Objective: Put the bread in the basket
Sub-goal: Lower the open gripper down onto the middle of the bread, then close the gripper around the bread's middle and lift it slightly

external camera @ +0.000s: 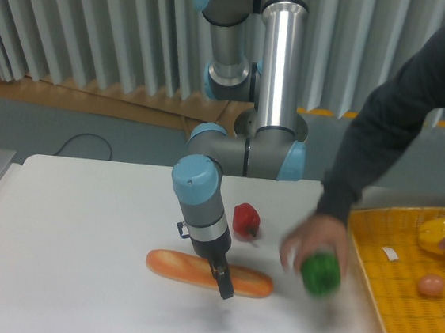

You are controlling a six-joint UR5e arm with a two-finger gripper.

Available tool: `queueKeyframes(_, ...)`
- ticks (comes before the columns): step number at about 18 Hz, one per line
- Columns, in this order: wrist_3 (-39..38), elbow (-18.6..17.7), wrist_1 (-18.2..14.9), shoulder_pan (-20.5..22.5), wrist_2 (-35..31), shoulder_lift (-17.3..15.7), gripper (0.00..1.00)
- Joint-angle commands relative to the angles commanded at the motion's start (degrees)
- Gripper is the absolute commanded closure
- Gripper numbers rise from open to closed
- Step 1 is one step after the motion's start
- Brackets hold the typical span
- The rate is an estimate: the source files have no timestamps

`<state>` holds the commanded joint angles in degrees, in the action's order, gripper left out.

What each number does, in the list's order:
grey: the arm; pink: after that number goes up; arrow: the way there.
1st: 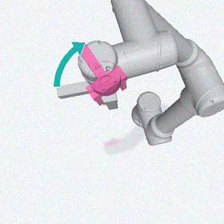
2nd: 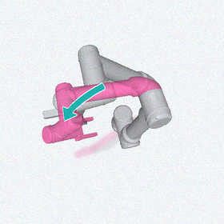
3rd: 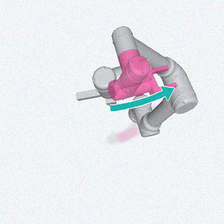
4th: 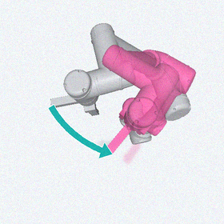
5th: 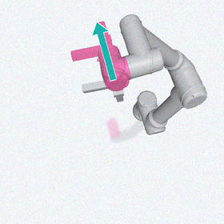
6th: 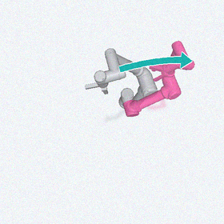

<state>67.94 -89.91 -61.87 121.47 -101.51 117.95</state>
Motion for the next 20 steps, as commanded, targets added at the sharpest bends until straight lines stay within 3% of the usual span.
queueKeyframes(9, -4.4, -3.2, -0.1, -2.6, -1.9, -2.2, 0.00)
queueKeyframes(20, -4.9, -1.7, 0.1, -3.2, -4.4, 1.8, 0.07)
